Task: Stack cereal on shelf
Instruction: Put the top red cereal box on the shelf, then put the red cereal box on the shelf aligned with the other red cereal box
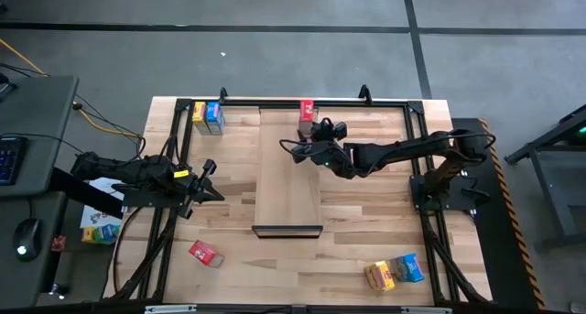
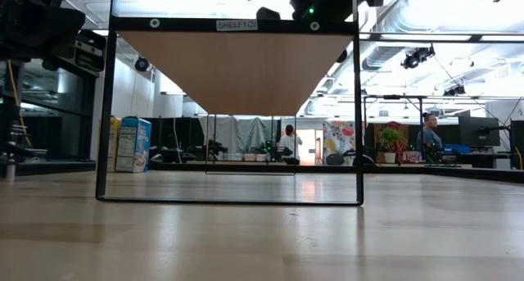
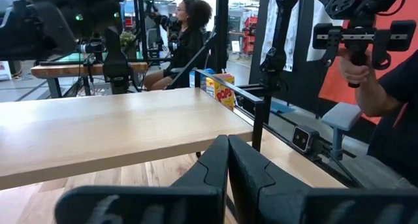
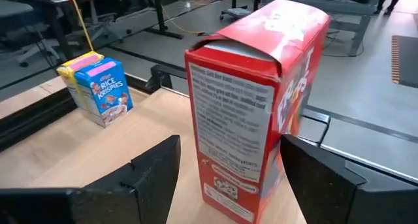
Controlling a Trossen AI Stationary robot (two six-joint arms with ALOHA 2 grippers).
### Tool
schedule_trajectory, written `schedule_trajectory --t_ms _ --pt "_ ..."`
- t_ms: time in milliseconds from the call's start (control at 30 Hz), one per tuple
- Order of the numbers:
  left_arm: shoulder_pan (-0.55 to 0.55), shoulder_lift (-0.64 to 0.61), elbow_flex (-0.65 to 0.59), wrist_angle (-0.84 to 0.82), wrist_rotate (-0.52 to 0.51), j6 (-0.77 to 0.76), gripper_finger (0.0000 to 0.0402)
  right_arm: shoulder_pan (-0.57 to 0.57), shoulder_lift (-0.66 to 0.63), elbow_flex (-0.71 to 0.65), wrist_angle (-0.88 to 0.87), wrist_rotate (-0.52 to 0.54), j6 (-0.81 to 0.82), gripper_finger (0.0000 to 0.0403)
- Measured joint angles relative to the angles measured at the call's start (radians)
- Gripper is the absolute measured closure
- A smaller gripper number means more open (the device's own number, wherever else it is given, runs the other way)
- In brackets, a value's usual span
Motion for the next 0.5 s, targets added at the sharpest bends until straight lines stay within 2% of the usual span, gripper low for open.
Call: schedule_trajectory --t_ms 267,500 --pt "0.000 0.000 0.000 0.000 0.000 0.000 0.0398 0.013 -0.004 0.000 -0.089 -0.013 -0.001 0.0146" --pt "0.000 0.000 0.000 -0.001 0.000 0.000 0.0398 0.038 -0.110 0.000 -0.373 -0.125 0.011 0.0146"
